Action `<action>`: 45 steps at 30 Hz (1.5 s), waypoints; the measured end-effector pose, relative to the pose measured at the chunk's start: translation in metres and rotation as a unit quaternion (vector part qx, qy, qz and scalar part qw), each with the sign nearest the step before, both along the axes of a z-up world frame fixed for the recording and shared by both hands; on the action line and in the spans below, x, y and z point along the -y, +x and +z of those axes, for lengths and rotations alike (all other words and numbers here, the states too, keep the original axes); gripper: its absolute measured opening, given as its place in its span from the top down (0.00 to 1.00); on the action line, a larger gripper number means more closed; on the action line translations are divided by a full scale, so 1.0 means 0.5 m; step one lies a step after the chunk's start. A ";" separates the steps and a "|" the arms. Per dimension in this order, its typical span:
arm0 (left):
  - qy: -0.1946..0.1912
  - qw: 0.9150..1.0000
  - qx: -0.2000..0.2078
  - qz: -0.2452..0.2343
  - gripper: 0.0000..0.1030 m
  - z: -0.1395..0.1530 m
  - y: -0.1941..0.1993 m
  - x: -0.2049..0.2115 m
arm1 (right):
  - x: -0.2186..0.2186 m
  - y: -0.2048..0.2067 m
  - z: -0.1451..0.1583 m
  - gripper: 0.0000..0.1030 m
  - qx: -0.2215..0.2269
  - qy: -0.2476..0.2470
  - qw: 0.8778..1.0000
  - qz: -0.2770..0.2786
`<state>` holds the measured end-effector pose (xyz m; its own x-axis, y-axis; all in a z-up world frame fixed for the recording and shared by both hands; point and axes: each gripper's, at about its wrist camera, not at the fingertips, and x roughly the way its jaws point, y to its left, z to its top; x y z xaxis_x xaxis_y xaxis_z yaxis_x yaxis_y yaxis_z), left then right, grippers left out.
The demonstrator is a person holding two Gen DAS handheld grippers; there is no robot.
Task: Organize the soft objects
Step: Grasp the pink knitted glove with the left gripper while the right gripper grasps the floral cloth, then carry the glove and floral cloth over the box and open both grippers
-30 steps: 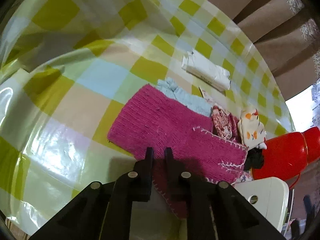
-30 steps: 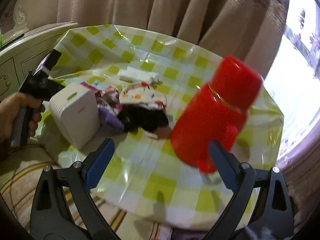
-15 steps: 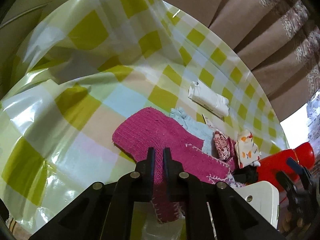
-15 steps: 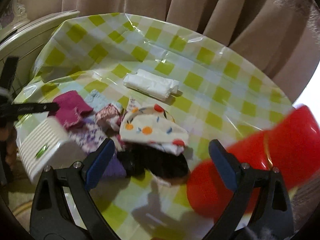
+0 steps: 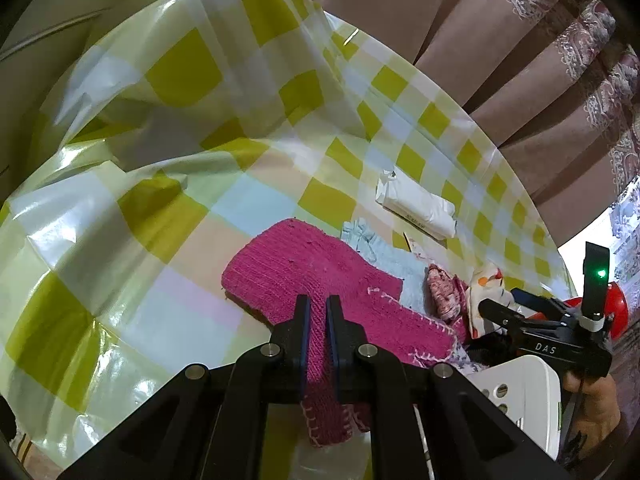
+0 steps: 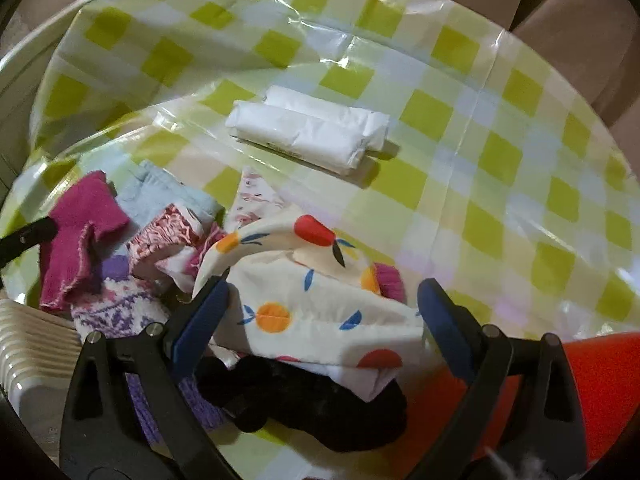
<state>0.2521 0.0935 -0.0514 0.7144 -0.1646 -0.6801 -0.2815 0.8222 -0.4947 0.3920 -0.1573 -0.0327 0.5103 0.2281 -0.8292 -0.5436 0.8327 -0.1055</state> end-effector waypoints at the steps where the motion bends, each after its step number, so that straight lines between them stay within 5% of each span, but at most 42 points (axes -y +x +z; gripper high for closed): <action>1: 0.002 1.000 0.003 0.000 0.92 0.002 -0.001 0.001 | 0.001 -0.001 -0.004 0.31 -0.007 0.004 1.000 0.002; 2: 0.004 1.000 0.007 0.001 0.92 0.005 -0.002 0.001 | 0.001 0.001 -0.007 0.42 -0.011 0.003 1.000 0.002; 13: 0.015 0.999 0.036 0.005 0.92 0.029 -0.014 0.005 | 0.044 -0.028 0.030 0.84 0.006 0.049 0.999 -0.019; 30: 0.020 0.997 0.078 0.020 0.92 0.061 -0.044 0.002 | 0.085 -0.134 0.138 0.85 0.070 0.095 0.992 -0.033; 45: 0.018 0.982 0.183 0.032 0.92 0.202 -0.153 0.028 | 0.166 -0.319 0.181 0.85 0.095 0.131 0.985 -0.064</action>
